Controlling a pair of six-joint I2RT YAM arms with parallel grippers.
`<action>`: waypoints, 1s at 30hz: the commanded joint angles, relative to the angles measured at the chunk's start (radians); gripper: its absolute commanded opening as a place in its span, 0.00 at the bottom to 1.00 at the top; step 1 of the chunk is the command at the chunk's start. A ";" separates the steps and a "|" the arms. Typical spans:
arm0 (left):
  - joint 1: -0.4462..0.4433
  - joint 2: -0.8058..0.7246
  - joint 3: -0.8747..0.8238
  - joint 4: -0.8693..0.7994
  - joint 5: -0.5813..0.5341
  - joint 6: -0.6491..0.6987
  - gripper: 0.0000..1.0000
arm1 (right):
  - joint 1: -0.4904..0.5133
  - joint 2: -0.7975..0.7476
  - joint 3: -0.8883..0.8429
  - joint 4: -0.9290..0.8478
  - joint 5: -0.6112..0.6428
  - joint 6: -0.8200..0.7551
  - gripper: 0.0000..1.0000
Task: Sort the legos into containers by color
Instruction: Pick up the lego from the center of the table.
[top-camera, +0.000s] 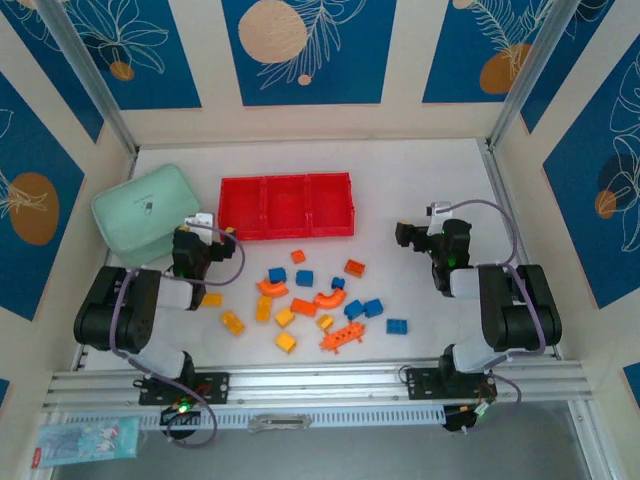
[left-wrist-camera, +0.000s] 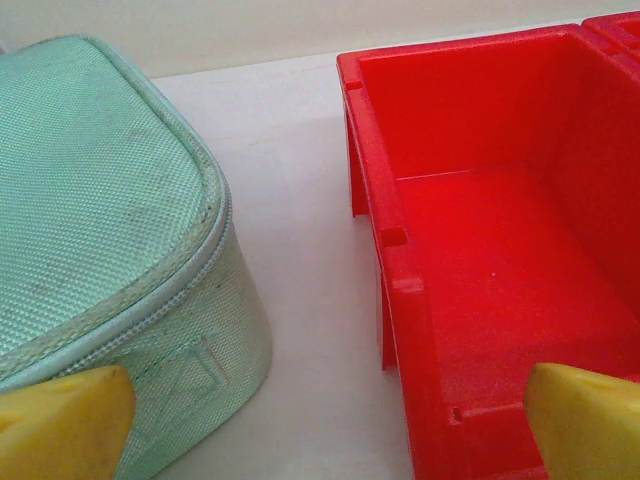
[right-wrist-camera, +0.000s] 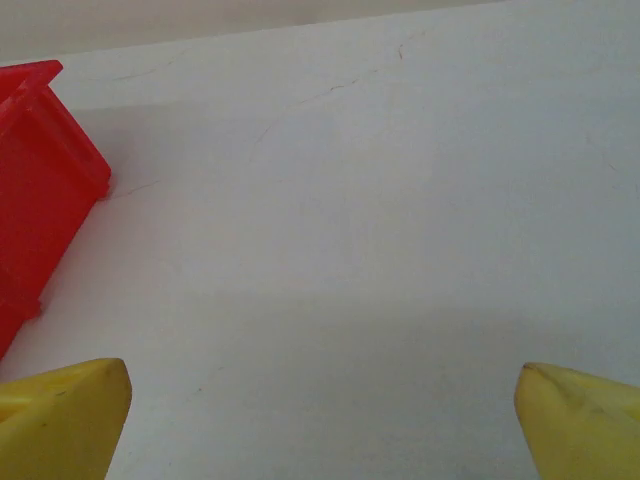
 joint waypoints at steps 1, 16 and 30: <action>0.014 0.001 0.017 0.000 0.024 0.019 0.99 | 0.002 0.000 0.004 0.030 -0.011 -0.018 0.99; 0.014 0.002 0.015 0.001 0.038 0.025 0.99 | 0.002 0.001 0.005 0.029 -0.012 -0.018 0.99; 0.016 0.002 0.019 -0.004 0.022 0.013 0.99 | -0.004 0.001 0.007 0.025 -0.028 -0.013 0.99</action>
